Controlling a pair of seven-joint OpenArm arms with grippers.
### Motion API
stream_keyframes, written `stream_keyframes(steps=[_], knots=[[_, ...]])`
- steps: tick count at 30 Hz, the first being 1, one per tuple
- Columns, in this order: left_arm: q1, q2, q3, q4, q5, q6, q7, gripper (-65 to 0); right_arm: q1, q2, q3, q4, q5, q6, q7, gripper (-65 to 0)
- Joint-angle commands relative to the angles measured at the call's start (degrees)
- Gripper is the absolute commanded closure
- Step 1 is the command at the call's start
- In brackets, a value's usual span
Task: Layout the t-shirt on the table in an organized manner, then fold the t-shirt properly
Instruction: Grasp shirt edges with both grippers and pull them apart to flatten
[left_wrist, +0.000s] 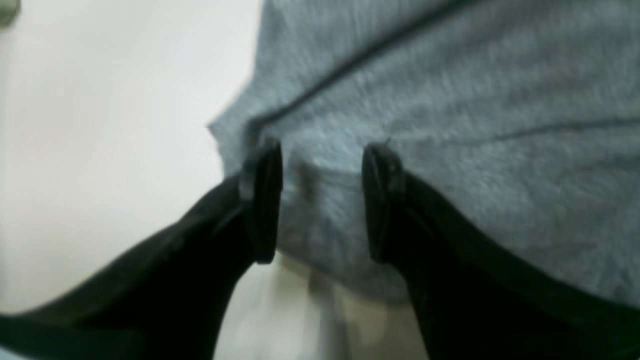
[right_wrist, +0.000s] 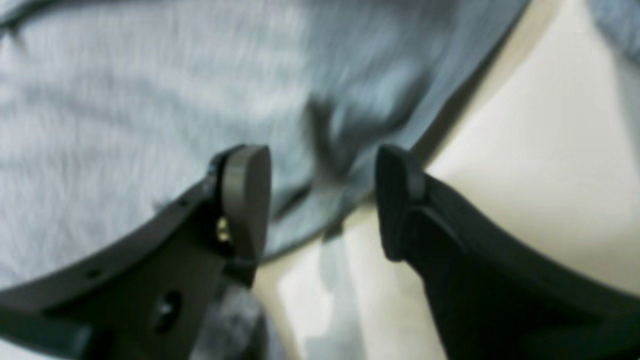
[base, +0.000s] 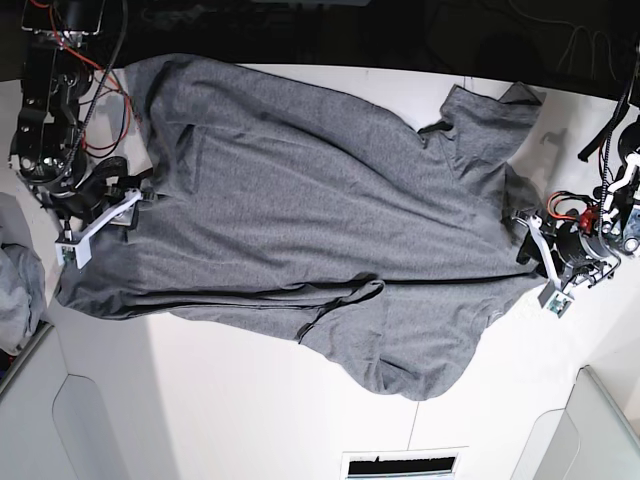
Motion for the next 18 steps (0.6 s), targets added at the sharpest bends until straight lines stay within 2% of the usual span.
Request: stream_keyframes(steps=[1, 4, 9, 12, 13, 16, 18], knots=[[0.28, -1.16, -2.23, 0.76, -0.04, 1.16, -1.42, -28.8, -0.74, -0.33, 1.09, 0.92, -0.96, -1.79, 2.05, -33.2], [4.02, 0.00, -8.13, 0.76, -0.70, 1.46, -1.70, -28.8, -3.54, -2.56, 3.93, 0.90, -2.49, -3.85, 4.26, -33.2], [7.80, 3.87, -16.52, 0.63, -0.66, -0.44, -1.73, -28.8, -4.11, -4.22, 7.96, 0.68, -2.21, -3.87, 6.29, -33.1], [9.38, 5.79, -17.99, -0.28, -0.96, -0.42, -1.95, -28.9, -3.76, -4.28, 8.07, -0.94, -1.57, -5.07, 8.22, -32.9], [9.64, 6.47, -18.16, -0.79, -1.27, -0.42, -1.99, -30.8, -3.58, -4.31, 8.07, -1.77, -0.57, -5.05, 8.20, -32.9], [9.81, 8.11, -18.18, -2.12, -1.75, -0.42, -2.56, -36.8, -2.58, -5.40, 7.98, -4.17, 0.81, -3.78, 8.20, -32.9], [9.81, 9.01, -18.18, -2.73, -1.68, -0.42, -3.52, -36.9, -1.88, -6.56, 7.98, -5.64, 1.79, -2.19, 8.20, -32.9]])
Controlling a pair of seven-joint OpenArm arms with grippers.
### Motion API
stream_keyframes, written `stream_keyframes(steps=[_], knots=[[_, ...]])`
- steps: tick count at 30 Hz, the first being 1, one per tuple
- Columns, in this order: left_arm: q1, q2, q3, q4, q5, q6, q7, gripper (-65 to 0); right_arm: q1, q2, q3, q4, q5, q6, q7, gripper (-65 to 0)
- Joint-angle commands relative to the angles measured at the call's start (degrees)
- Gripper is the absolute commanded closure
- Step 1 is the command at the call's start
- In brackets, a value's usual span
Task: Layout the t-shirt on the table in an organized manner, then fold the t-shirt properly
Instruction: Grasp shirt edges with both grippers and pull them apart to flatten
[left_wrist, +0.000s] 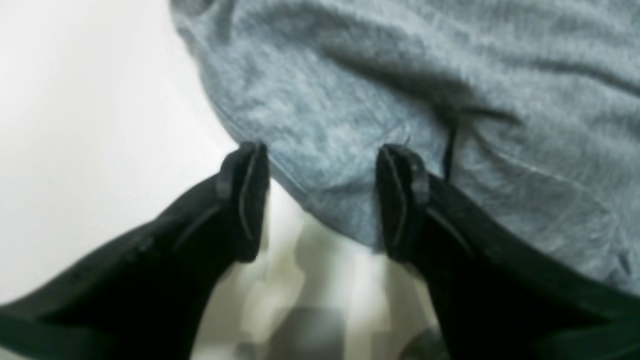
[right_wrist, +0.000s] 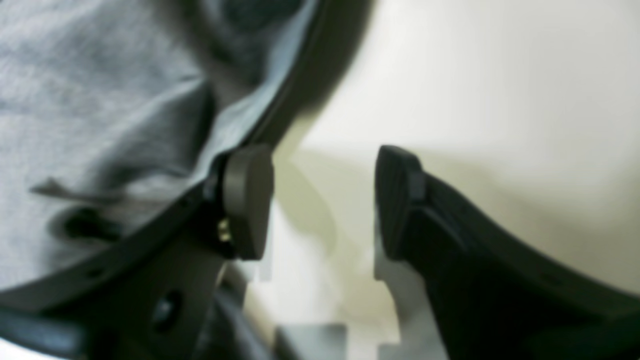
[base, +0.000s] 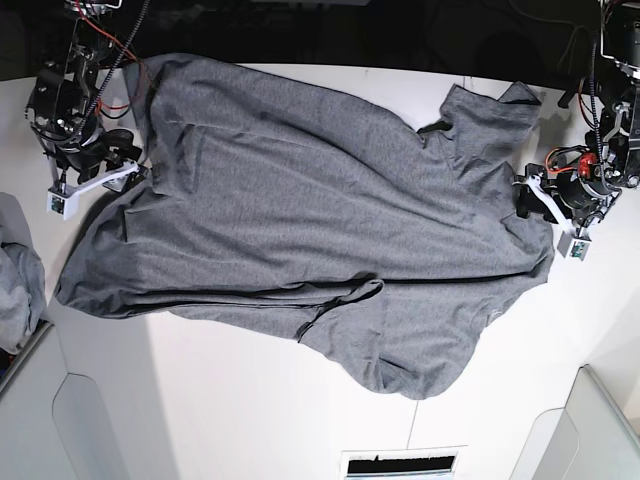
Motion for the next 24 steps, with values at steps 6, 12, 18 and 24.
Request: stream_keyframes(steps=[6, 12, 18, 24], knots=[[-0.98, 0.59, -0.57, -2.03, 1.62, -0.11, -2.05, -36.7, 0.83, -4.17, 0.09, 0.35, 2.80, 3.37, 0.72, -19.7], [-1.29, 0.42, -0.57, -4.15, 9.20, 6.78, -5.99, 0.0, 1.70, -4.02, 0.31, 0.72, -1.81, 6.73, 0.96, 0.0], [-5.11, -4.28, -0.57, -4.15, 12.70, 8.72, -6.99, 0.0, 1.79, 2.58, 1.05, 5.64, -3.17, 6.56, 0.94, 0.0], [-7.93, -5.68, -0.55, -4.15, 9.60, 2.10, -6.54, 0.0, 2.62, 6.25, 1.03, 6.12, -3.02, 6.10, -1.14, -10.0]])
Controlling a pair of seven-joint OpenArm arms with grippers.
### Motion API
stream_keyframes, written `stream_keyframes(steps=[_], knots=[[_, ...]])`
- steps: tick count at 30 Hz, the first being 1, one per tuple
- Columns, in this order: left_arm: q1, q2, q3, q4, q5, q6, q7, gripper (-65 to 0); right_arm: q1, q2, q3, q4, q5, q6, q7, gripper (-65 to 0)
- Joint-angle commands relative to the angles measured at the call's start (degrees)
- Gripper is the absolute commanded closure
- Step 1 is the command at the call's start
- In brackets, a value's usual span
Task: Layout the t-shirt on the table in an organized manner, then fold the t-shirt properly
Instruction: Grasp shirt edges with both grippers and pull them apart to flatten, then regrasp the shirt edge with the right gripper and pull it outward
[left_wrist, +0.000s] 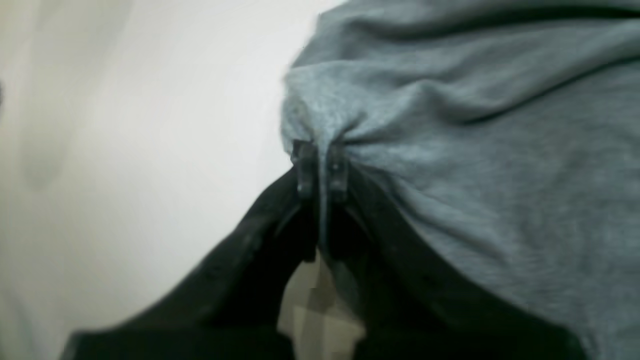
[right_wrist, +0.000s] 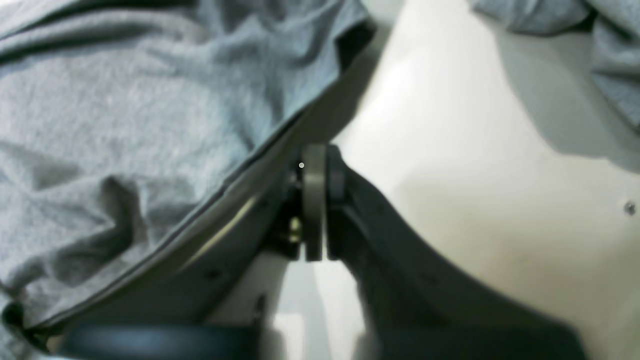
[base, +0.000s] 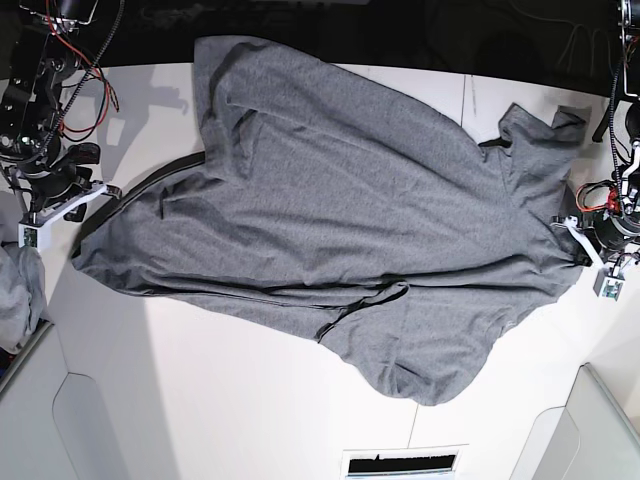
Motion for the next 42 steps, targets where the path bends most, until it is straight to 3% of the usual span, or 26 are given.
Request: stream_keyframes(steps=[1, 3, 7, 11, 13, 20, 25, 28, 30, 33, 34, 36, 39, 42], knots=[[-0.68, -1.29, -0.37, 0.74, -1.44, -0.70, -0.72, 0.0, 0.76, 0.61, 0.00, 0.87, 1.36, -0.11, 0.39, -18.4], [-0.68, -1.11, -0.33, 0.74, -3.89, -2.60, -0.72, -1.1, 0.74, 0.59, 0.02, 0.87, 4.07, -0.13, -2.19, -28.6], [-0.68, -1.22, -0.33, 0.74, -4.04, -2.67, -0.68, -14.4, 0.39, -1.27, 0.00, 0.90, 10.43, 0.48, -6.60, -29.0], [-0.66, -2.43, -0.35, 0.74, -4.07, -2.69, 2.84, -24.3, -2.75, -5.18, -0.04, 1.66, 15.04, 4.96, -8.22, -29.0], [-0.66, -3.08, -0.35, 0.74, -5.01, -2.95, 4.22, -26.3, -4.96, -7.37, -0.07, 2.49, 17.42, 6.14, -9.07, -29.0], [-0.17, -3.02, -0.33, 0.74, -7.87, -5.07, 4.90, -26.3, -11.96, -12.24, -0.26, 2.91, 19.52, 7.52, -9.86, -29.1], [0.07, -1.79, -0.33, 0.72, -7.87, -5.05, 4.87, -26.3, -12.74, -13.18, -2.78, 2.91, 19.93, 10.71, -8.44, -29.0], [0.42, -0.66, -0.33, 0.72, -7.85, -5.05, 4.85, -25.9, -12.61, -13.18, -6.43, 2.91, 18.86, 10.88, -6.32, -28.8], [0.63, 0.02, -0.33, 0.72, -7.30, -5.05, 4.87, -21.3, -12.41, -13.18, -9.03, 2.91, 17.27, 10.84, -5.73, -22.5], [0.63, 0.70, -0.33, 0.72, -5.95, -5.05, 4.79, -5.3, -12.37, -13.16, -11.85, 2.91, 14.38, 10.84, -3.76, -2.8], [0.61, 0.74, -0.33, 0.72, -5.88, -5.05, 4.52, 0.0, -12.26, -13.18, -12.22, 2.91, 13.40, 10.84, -3.28, 0.0], [0.59, 0.46, -0.33, 0.72, -5.70, -4.96, 4.00, 0.0, -11.69, -13.16, -12.09, 2.93, 12.24, 10.82, -3.02, 0.0], [0.59, -0.74, -0.33, 0.72, -5.77, -1.86, 3.98, 0.0, -11.21, -13.14, -10.14, 4.46, 11.89, 10.88, -3.13, 0.0], [0.42, -2.60, -0.35, 0.72, -5.79, -1.84, 3.98, 0.0, -11.98, -13.14, -7.21, 9.99, 12.81, 10.91, -5.22, 0.0]])
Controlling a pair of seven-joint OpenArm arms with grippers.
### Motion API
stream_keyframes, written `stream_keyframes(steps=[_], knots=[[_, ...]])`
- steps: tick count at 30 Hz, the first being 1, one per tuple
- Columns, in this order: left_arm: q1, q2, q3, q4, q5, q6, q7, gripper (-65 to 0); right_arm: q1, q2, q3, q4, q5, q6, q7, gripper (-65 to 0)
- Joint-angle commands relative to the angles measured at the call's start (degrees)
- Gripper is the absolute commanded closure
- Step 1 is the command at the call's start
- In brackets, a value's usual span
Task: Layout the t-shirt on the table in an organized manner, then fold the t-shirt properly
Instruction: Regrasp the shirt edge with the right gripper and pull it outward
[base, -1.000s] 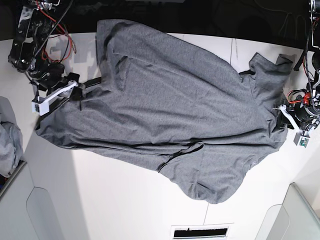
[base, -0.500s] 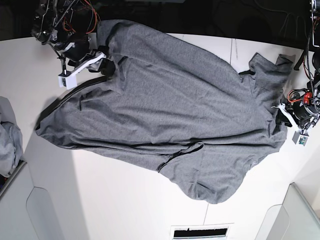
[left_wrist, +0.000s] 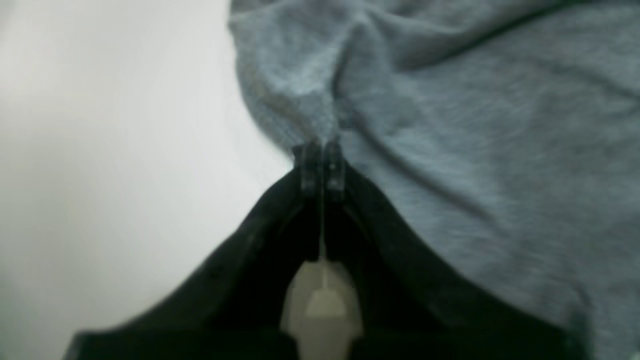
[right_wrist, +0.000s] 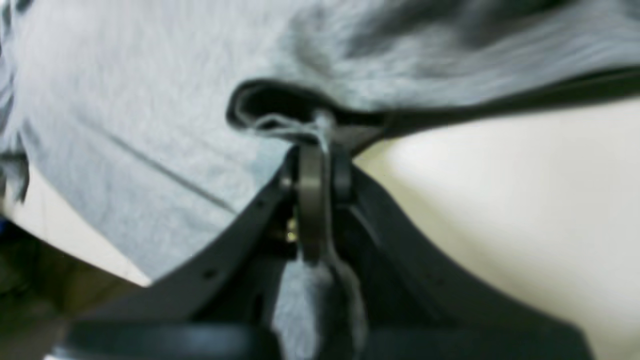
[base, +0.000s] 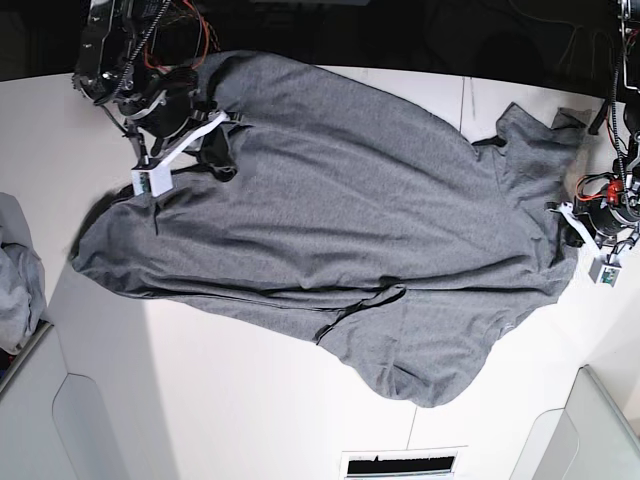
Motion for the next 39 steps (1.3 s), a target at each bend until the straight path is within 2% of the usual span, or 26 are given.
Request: stream_keyframes(steps=[1, 5, 8, 10, 12, 13, 14, 17, 23, 25, 28, 29, 30, 32, 35, 39], knots=[[-1.27, -1.70, -0.46, 0.79, -0.26, 0.15, -1.07, 0.0, -0.39, 0.04, 1.01, 3.32, 2.25, 0.55, 0.02, 0.0], [-1.44, -2.34, -0.44, 0.79, -0.28, -3.52, -1.07, 0.0, -5.25, 0.15, 2.64, 10.49, 5.57, 2.67, -1.46, 0.0], [-1.40, -2.27, -0.44, 0.79, -2.01, -6.38, -1.03, 0.0, -10.05, 0.15, 2.60, 11.87, 8.26, 2.89, -1.97, 0.0], [-1.40, -2.29, -0.44, 0.79, -3.30, -7.30, -1.03, 0.0, -12.94, 0.15, 2.60, 11.98, 10.99, 4.37, -3.15, 0.0], [-1.38, -2.29, -0.44, 0.79, -3.32, -8.22, -0.98, 0.0, -15.39, 0.15, 2.60, 12.00, 12.87, 4.79, -3.34, -19.1], [-1.38, -2.29, -0.44, 0.79, -3.32, -8.26, -0.96, 0.0, -16.13, 0.15, 2.60, 12.04, 13.05, 4.90, -3.23, -26.8], [-1.38, -2.29, -0.44, 0.79, -3.32, -8.24, -0.79, 0.0, -16.55, 0.17, 2.73, 12.04, 12.96, 4.96, -2.91, -31.7], [-1.38, -2.29, -0.44, 0.79, -3.32, -8.24, -0.59, 0.0, -16.15, 0.15, 3.87, 12.15, 13.00, 4.92, -1.07, -33.0], [-1.38, -2.32, -0.44, 0.79, -3.32, -8.24, -0.57, -0.1, -9.53, 0.17, 8.81, 12.20, 12.98, 4.72, -0.76, -32.9], [-1.40, -2.34, -0.44, 0.81, -3.39, -8.20, -0.61, -7.9, -6.78, 0.15, 10.60, 12.20, 12.50, 4.72, -0.28, -32.9], [-1.42, -2.32, -0.44, 0.81, -5.35, -9.40, -1.16, -29.1, -2.84, 0.17, 11.50, 12.07, 8.35, 4.52, 4.02, -32.9], [-1.42, -2.29, -0.44, 0.81, -6.21, -9.81, -1.70, -34.2, -1.29, 0.17, 11.47, 11.93, 6.51, 4.50, 4.96, -32.9], [-1.42, -2.29, -0.44, 0.81, -6.93, -9.92, -1.99, -36.5, 0.26, 0.17, 11.47, 11.72, 5.01, 4.50, 5.01, -32.9], [-1.95, -2.27, -0.44, 0.81, -7.08, -9.81, -2.19, -36.5, 3.08, 0.22, 11.47, 10.75, 2.97, 4.50, 5.03, -32.7], [-3.04, -2.29, -0.44, 0.81, -6.67, -7.39, -2.19, -36.5, 6.73, 0.83, 11.34, 7.19, 1.09, 4.46, 5.88, -32.7], [-3.78, -2.34, -0.44, 0.81, -5.16, -5.77, -2.23, -36.5, 11.80, 3.41, 9.92, -3.17, -1.55, 3.63, 8.63, -32.7]])
